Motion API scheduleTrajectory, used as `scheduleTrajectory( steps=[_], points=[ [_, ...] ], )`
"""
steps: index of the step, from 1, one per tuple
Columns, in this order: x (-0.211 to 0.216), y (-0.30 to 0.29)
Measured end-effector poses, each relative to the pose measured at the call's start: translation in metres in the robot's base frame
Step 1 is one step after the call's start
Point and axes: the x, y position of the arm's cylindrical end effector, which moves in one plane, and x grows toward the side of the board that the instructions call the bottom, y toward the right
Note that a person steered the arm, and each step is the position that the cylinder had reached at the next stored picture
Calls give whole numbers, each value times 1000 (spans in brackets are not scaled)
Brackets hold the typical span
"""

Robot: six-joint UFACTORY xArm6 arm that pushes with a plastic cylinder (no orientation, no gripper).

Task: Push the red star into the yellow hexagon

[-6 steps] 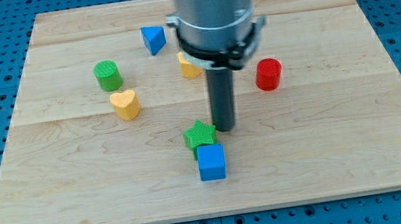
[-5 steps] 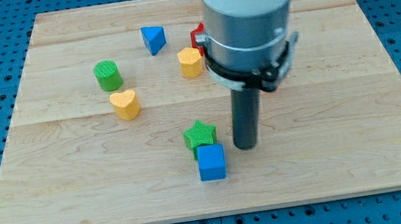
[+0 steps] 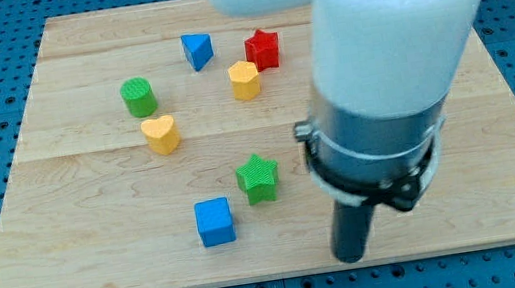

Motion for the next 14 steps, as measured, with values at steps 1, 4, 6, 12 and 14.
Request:
scheduleTrajectory(
  steps=[1,4,6,12,14],
  points=[
    [-13,-50],
    [-90,-100],
    [-165,-51],
    [-313,-42],
    [-317,-91]
  ],
)
